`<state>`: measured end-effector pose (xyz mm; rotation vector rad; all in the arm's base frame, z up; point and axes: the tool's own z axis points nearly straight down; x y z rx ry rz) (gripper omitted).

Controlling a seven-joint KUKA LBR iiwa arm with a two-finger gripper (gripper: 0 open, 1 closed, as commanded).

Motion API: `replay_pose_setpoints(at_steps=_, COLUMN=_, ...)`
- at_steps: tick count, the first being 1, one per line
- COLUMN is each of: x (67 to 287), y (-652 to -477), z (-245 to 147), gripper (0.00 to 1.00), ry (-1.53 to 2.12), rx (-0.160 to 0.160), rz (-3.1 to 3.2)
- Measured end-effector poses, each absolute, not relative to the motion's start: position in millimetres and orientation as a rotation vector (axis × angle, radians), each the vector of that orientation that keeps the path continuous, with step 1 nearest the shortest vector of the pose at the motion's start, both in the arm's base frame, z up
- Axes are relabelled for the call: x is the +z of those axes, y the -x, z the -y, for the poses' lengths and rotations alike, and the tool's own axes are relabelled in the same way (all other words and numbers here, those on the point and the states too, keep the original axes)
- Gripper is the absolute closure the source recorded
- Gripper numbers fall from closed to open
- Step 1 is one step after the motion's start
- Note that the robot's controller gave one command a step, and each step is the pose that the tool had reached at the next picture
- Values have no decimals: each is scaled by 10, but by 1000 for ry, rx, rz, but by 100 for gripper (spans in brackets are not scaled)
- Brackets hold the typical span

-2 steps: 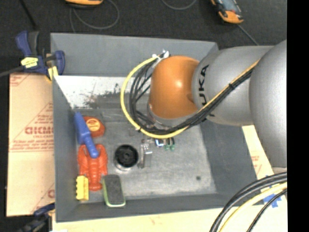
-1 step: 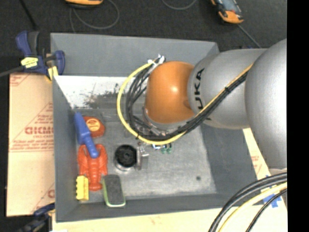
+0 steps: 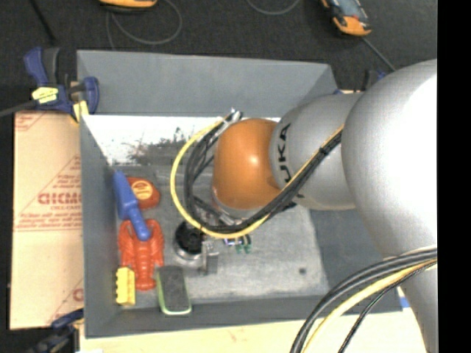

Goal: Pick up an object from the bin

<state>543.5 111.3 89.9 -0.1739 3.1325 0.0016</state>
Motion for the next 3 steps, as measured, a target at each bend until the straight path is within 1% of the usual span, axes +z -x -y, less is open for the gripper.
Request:
replay_pose_setpoints(at_steps=1, x=780, y=-5525, z=-1253, gripper=100, ry=398, rx=5, rz=-3098)
replay_pose_setpoints(at_steps=2, x=780, y=-5525, z=-1253, gripper=100, ry=397, rx=5, rz=-3099)
replay_pose_setpoints(at_steps=3, x=2071, y=-5794, z=-1286, gripper=100, ry=391, rx=0, rz=-3113)
